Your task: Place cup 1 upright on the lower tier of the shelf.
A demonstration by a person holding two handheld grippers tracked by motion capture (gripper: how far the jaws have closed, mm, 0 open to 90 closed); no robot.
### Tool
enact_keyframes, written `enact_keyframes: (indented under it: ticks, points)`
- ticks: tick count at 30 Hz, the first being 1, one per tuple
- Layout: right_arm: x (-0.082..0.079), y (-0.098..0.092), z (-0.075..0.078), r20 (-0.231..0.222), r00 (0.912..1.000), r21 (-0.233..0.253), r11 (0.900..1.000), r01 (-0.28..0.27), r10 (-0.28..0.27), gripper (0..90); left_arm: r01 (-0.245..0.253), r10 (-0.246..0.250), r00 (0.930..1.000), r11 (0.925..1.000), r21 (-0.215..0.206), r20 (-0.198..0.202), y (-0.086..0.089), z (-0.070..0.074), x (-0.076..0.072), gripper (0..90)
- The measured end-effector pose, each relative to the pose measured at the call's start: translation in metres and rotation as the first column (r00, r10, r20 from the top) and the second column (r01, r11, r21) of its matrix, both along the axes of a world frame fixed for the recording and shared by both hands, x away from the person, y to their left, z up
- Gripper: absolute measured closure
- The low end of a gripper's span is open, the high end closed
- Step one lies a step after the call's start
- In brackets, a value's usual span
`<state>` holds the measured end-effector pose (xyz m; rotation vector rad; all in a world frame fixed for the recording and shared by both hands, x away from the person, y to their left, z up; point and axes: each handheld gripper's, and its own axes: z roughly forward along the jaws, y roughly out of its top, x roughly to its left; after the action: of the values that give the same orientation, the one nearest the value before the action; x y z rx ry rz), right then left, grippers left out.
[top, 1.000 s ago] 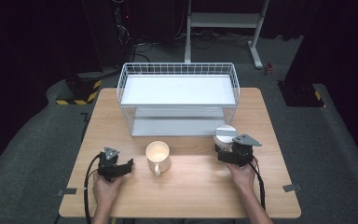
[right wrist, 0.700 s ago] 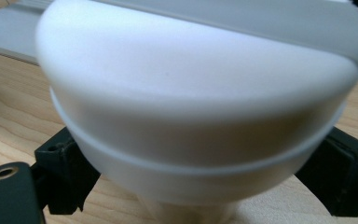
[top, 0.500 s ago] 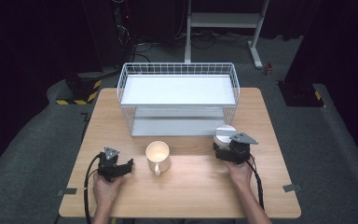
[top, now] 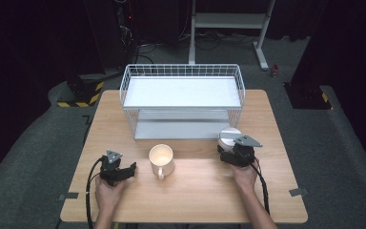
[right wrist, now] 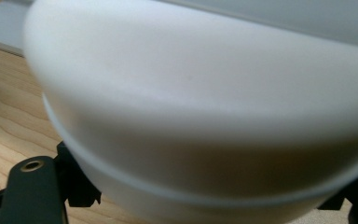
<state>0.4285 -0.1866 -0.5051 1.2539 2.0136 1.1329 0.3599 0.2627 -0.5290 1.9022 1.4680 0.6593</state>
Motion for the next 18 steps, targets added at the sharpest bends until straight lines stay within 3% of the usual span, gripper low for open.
enact_keyframes:
  ticks: [18]
  points:
    - [-0.0002,-0.0009,0.0005,0.001,0.9999,-0.012,1.000,-0.013,0.013,18.7,0.000,0.000,1.0000,1.0000,0.000,0.000,0.0000,0.0000,0.0000,22.4]
